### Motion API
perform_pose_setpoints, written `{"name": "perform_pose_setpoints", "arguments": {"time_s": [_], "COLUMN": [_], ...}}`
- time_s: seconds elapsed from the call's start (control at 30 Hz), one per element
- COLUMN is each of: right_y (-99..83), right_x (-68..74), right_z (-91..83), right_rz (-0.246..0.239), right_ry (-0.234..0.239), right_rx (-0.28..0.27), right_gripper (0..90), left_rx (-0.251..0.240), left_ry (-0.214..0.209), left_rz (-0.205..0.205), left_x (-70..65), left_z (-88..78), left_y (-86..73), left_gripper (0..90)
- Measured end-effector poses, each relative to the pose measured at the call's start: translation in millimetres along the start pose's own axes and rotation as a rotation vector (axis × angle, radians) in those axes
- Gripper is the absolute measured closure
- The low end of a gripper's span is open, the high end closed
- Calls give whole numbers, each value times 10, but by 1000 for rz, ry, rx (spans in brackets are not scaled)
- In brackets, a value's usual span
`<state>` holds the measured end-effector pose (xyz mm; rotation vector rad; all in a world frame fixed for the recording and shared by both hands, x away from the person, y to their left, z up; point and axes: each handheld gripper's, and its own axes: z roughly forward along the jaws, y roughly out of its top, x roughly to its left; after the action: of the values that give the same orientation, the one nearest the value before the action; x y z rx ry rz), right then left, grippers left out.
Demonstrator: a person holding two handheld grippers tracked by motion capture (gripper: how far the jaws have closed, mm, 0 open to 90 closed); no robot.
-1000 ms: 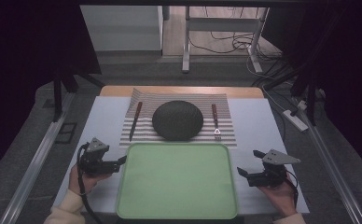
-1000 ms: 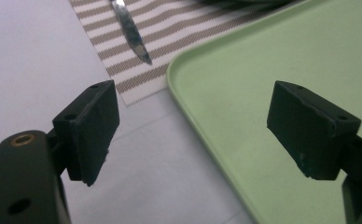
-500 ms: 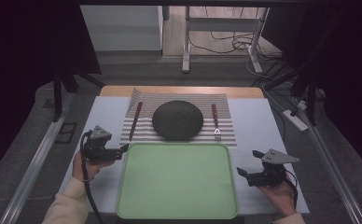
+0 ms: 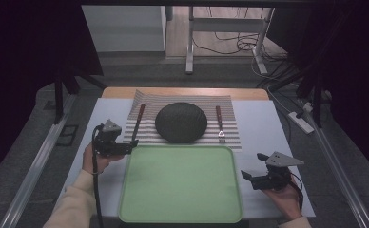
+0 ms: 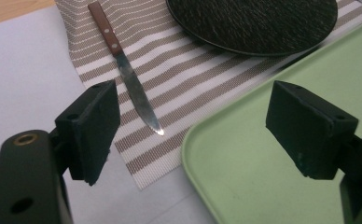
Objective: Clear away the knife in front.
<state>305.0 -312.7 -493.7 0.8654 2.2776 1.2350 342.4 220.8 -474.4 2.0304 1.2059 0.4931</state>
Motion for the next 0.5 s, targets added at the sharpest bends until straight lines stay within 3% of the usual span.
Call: {"name": "perform_pose_setpoints", "arguments": {"time_s": [0.4, 0.5], "right_y": [-3, -5], "right_x": [-2, 0], "right_z": [8, 12], "right_rz": [-1, -1], "right_ry": [-4, -5], "right_rx": [5, 5], "right_gripper": [74, 74], "left_rx": [2, 17], "left_ry": [-6, -10], "left_rz": [-7, -2], "left_x": [84, 95], "left_z": [150, 254], "left_y": [116, 150], "left_gripper": [210, 217]}}
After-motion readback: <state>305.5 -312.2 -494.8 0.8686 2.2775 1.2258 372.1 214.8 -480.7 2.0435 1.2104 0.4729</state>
